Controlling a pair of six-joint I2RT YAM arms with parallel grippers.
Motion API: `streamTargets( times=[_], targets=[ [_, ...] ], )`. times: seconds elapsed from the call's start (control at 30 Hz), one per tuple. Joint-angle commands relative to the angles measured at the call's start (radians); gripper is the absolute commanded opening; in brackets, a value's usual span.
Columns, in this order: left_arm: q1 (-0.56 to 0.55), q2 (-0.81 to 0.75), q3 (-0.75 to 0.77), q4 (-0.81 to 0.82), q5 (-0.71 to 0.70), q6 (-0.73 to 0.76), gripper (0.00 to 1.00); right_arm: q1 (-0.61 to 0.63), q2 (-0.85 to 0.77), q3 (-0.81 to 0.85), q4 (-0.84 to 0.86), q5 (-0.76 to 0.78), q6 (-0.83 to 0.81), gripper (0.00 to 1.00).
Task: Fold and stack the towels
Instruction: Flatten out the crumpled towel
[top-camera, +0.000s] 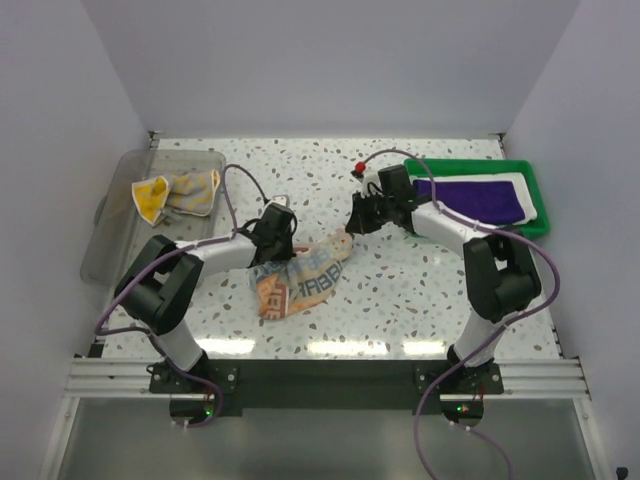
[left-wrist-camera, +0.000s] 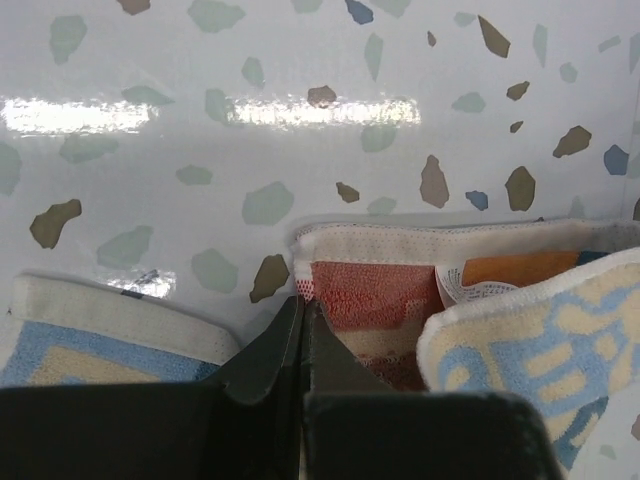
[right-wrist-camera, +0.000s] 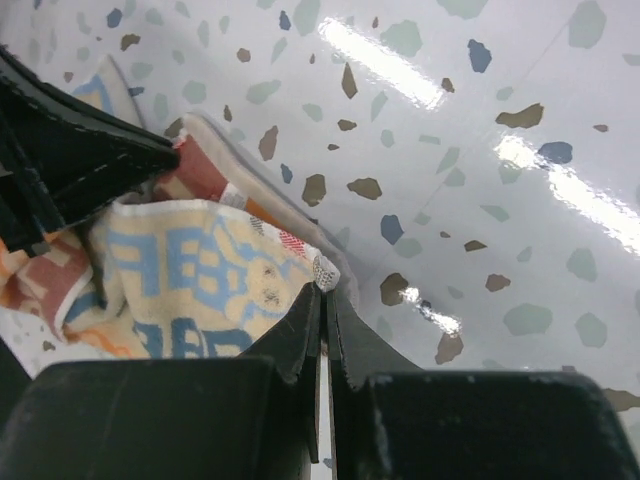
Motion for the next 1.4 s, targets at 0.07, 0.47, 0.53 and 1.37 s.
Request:
streamTargets(
  times=[0.07, 0.47, 0.53, 1.37],
  targets=[
    [0.015, -0.057, -0.037, -0.061, -0.057, -0.046, 0.00, -0.003, -0.053, -0.071, -0.007, 0.156, -0.084, 0.07],
    [0.015, -0.054, 0.003, -0.071, -0.045, -0.040, 0.00, -0.002, -0.099, -0.275, -0.029, 0.484, 0.146, 0.36],
    [0.015, -0.077, 0.006, -0.074, -0.043, -0.035, 0.00, -0.003, -0.143, -0.263, -0.049, 0.520, 0.166, 0.42],
    [0.015, -0.427, 0.015, -0.171, -0.192, 0.104, 1.00, 0.201, 0.116, 0.329, -0.625, 0.799, 0.629, 0.99]
  ],
)
